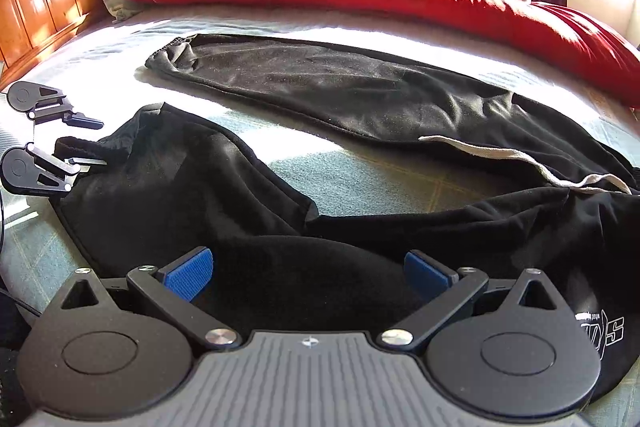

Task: Fold clothes
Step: 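Pull the held cuff with the left tool to straighten the sleeve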

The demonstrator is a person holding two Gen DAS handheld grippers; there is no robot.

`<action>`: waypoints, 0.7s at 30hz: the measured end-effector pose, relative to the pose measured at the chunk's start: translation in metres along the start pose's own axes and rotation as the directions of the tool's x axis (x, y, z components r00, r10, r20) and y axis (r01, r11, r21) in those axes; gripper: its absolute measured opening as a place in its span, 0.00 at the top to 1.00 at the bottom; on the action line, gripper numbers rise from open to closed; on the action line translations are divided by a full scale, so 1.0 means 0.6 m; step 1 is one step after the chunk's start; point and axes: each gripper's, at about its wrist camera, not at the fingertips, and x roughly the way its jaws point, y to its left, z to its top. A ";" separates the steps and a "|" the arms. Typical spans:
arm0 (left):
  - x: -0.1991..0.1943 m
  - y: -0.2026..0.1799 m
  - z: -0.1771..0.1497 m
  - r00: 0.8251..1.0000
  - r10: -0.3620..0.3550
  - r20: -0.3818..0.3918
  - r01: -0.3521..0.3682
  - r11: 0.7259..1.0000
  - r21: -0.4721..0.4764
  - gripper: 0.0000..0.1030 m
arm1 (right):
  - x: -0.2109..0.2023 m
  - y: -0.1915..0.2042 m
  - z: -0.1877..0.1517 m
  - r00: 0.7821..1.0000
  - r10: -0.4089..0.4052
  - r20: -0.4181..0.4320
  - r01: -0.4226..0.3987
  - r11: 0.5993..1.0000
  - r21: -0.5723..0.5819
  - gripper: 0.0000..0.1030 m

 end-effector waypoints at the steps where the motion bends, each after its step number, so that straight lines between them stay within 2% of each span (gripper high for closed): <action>1: 0.002 0.002 0.001 1.000 -0.001 0.002 0.001 1.000 0.000 0.51 | 0.001 0.001 -0.001 1.000 -0.006 -0.003 0.006 1.000 0.005 0.00; 6: 0.001 0.013 -0.007 1.000 -0.031 0.005 0.031 0.999 -0.016 0.58 | 0.003 0.007 -0.003 0.999 -0.025 -0.024 0.026 0.999 0.027 0.00; 10: 0.008 0.025 -0.020 0.999 -0.045 0.001 0.045 0.997 -0.060 0.58 | 0.007 0.009 0.001 0.998 -0.040 -0.042 0.041 0.998 0.036 0.00; 13: 0.015 0.028 -0.020 0.999 -0.030 0.011 0.031 0.997 -0.069 0.55 | 0.010 0.012 0.005 0.998 -0.041 -0.053 0.042 0.999 0.030 0.00; 16: 0.020 0.032 -0.012 1.000 -0.020 0.012 0.021 0.997 -0.076 0.55 | 0.011 0.013 0.010 0.998 -0.040 -0.056 0.041 0.999 0.023 0.00; 19: 0.027 0.034 -0.004 0.999 -0.049 -0.002 0.049 0.995 -0.082 0.67 | 0.009 0.012 0.013 0.998 -0.032 -0.052 0.033 0.999 0.022 0.00; 21: 0.027 0.035 -0.003 0.997 -0.073 -0.007 0.072 0.992 -0.103 0.82 | 0.005 0.007 0.013 0.998 -0.032 -0.046 0.033 0.999 0.024 0.00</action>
